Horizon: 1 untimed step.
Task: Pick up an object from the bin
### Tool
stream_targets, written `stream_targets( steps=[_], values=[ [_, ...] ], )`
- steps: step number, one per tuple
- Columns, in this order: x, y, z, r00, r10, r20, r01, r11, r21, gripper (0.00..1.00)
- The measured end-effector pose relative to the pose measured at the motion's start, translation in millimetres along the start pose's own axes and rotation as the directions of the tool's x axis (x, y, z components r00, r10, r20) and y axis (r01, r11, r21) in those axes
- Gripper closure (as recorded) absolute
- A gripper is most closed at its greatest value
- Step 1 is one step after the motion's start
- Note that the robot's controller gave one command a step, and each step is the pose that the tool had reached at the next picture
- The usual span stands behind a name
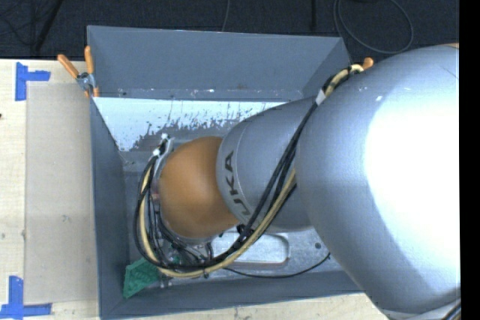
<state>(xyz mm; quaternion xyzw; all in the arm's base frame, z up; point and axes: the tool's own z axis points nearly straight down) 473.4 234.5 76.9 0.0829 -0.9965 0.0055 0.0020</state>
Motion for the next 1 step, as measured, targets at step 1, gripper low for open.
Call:
stream_targets(
  steps=[1],
  values=[
    [-2.7, -0.3, -130.7, 1.0, -0.004, 0.012, 0.004, 1.0, -0.012, 1.0]
  ],
)
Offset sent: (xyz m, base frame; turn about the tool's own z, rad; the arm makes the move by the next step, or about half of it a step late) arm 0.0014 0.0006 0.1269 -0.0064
